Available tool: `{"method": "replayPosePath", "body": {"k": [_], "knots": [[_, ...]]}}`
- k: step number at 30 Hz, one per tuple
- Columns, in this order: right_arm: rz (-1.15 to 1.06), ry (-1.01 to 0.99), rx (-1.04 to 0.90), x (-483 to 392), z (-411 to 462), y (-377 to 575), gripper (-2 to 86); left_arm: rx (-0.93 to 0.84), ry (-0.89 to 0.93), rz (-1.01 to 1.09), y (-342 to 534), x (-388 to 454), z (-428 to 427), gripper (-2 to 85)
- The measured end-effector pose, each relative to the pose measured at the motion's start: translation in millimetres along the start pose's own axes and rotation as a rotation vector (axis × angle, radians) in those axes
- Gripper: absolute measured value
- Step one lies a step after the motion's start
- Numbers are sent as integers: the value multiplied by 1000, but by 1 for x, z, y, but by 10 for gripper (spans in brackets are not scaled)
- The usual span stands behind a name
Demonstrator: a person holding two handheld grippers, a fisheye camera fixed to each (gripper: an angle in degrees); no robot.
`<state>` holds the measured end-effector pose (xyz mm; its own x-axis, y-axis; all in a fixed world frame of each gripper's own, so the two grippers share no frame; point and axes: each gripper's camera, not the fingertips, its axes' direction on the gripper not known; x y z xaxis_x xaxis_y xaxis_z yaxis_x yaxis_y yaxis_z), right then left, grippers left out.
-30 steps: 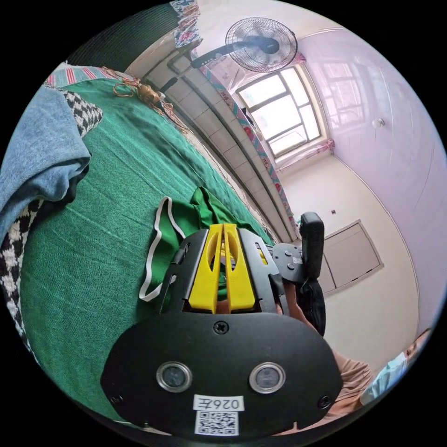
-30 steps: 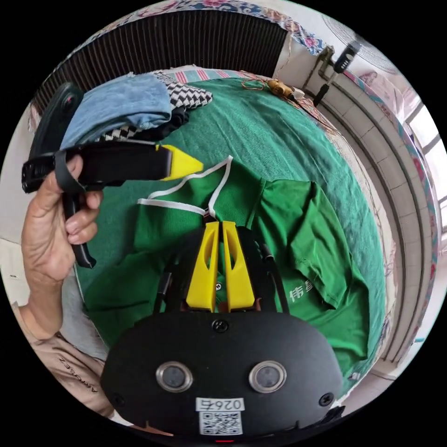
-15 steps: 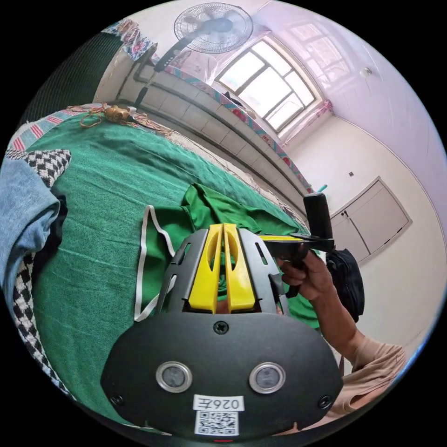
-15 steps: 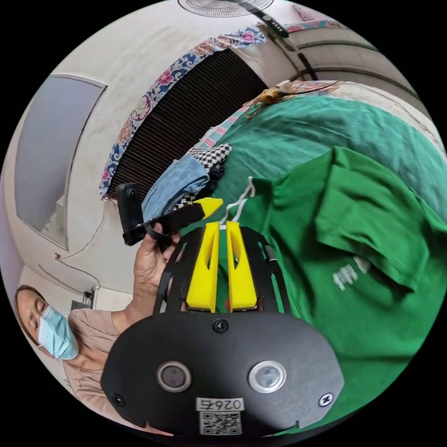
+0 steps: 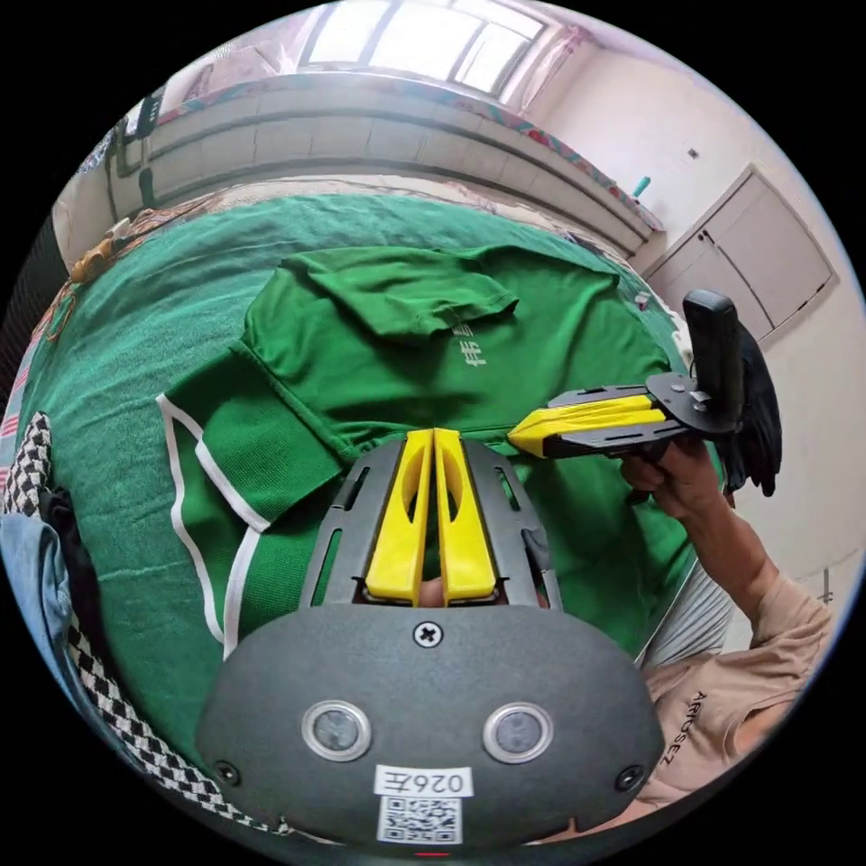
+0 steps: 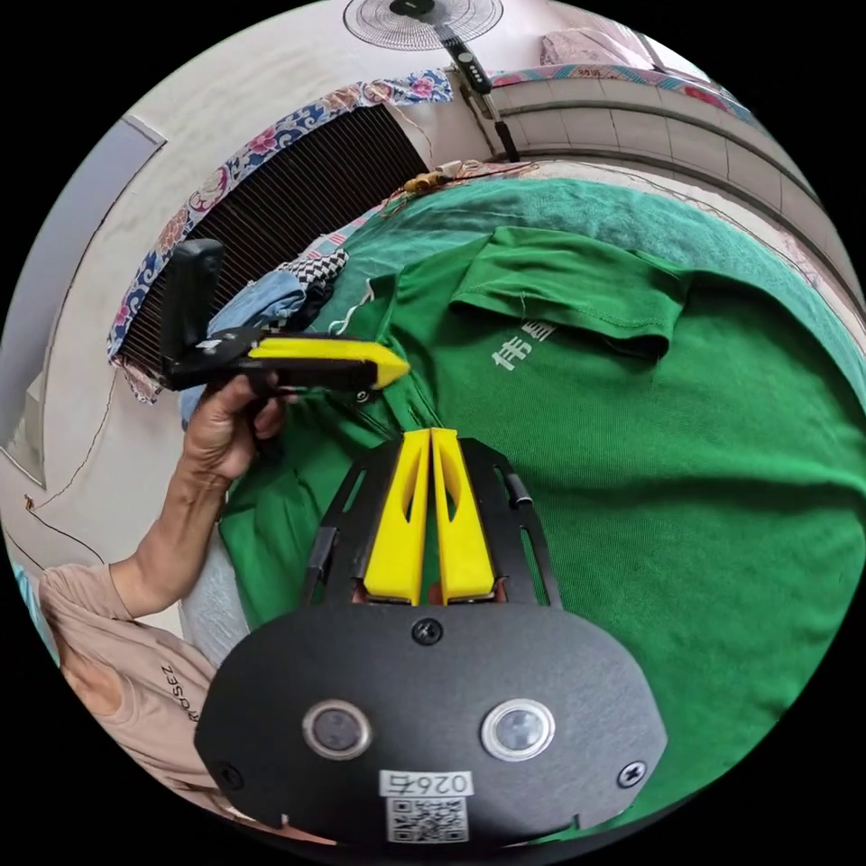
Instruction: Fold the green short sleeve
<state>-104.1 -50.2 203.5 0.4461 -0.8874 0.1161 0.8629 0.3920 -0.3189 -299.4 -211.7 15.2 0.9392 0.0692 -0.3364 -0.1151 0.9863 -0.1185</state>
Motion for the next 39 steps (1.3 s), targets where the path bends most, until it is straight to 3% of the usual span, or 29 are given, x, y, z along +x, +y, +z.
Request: {"method": "replayPosePath", "body": {"k": [6,10,12,15,18,21,23,26,28,32,37,39], "knots": [[-23,0,-12,-3,-20,31,-9,-62,39,-40,-7,9,-22,-10],[-31,61,-21,-20,-48,55,-9,-21,-47,-32,-8,32,-46,-10],[-69,182,8,-39,-71,76,-9,60,-122,-16,-6,47,-68,-10],[-109,495,56,-72,-117,127,-9,344,-208,47,11,82,-121,-10],[-100,789,224,-101,-183,199,-9,675,-226,194,35,123,-170,-9],[45,834,506,-113,-266,292,-9,906,56,314,51,145,-214,-4],[101,635,583,-100,-321,361,-9,991,366,454,58,162,-240,4],[252,417,793,-70,-378,444,-9,921,580,549,51,202,-257,-7],[352,389,877,-56,-402,483,-9,826,571,608,38,240,-256,-9],[468,536,738,-37,-422,536,-7,674,472,597,-7,331,-212,-9],[571,688,560,-18,-422,576,15,510,516,530,-91,429,-118,0],[580,704,497,-11,-417,589,31,429,453,517,-127,471,-81,21]]}}
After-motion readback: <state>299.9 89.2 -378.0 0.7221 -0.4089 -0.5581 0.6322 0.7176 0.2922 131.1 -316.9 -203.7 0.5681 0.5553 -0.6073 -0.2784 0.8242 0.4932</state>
